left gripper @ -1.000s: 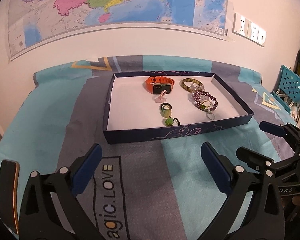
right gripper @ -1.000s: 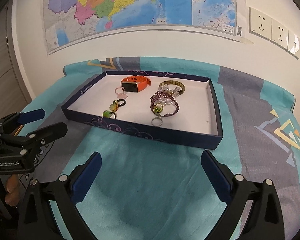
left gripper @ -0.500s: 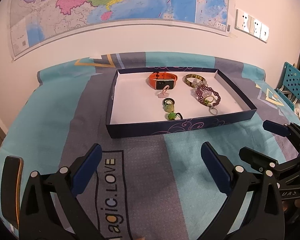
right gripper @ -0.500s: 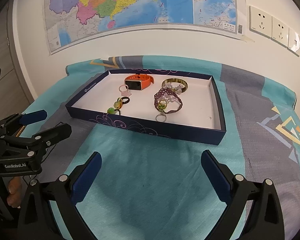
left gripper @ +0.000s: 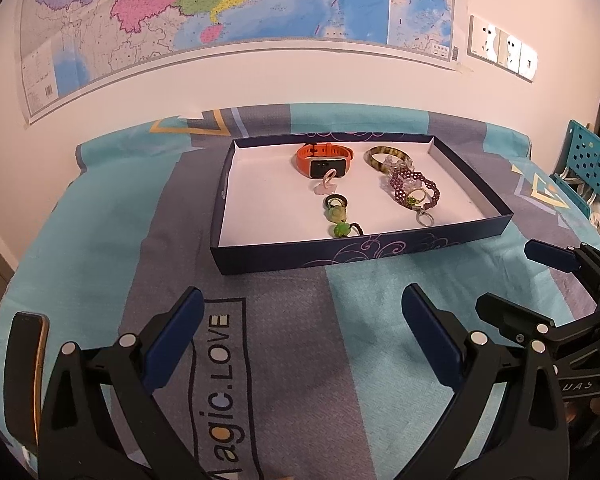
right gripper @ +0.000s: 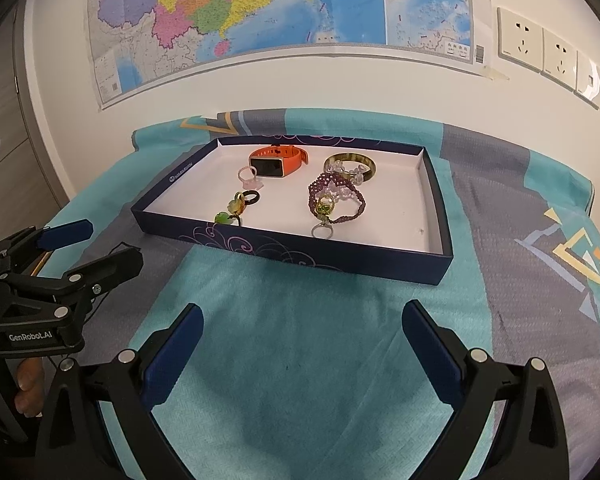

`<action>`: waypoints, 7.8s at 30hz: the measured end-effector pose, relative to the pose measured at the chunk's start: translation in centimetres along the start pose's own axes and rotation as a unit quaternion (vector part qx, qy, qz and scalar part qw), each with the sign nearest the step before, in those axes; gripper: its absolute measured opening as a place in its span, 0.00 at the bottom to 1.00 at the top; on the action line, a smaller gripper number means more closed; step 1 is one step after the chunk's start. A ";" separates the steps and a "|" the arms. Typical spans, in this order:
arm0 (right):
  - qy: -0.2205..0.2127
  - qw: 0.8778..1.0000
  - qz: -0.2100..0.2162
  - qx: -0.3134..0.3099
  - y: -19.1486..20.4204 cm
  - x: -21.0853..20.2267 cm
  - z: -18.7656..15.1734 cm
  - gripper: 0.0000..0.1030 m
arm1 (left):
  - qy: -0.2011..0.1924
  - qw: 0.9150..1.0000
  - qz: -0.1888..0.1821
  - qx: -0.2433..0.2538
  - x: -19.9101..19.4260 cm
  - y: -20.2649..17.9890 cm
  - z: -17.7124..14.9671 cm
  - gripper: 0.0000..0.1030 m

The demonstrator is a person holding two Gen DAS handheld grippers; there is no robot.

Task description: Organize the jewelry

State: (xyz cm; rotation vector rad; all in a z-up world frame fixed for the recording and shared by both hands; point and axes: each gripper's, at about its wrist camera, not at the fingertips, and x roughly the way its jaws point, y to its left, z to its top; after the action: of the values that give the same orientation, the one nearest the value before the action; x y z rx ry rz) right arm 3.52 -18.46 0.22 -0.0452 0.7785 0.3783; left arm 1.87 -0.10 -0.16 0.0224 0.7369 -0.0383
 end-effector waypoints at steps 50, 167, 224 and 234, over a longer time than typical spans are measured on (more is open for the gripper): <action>0.010 1.000 0.003 0.011 -0.6 0.5 -0.1 0.93 | 0.012 1.000 -0.009 0.002 0.4 -0.5 -0.1 0.94; 0.091 0.984 -0.128 0.085 -26.6 2.3 1.0 0.95 | 0.106 0.988 0.089 -0.075 7.0 15.9 0.3 0.96; 0.091 0.984 -0.128 0.085 -26.6 2.3 1.1 0.95 | 0.105 0.987 0.089 -0.079 7.0 15.9 0.3 0.96; 0.091 0.984 -0.128 0.085 -26.6 2.3 1.1 0.95 | 0.105 0.987 0.088 -0.079 7.0 15.9 0.3 0.96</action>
State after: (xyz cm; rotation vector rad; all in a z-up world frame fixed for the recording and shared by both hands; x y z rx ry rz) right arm 15.01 -42.34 -3.19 -0.0195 0.9702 0.0638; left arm 7.98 15.59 -4.51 -0.0611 0.9453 0.1947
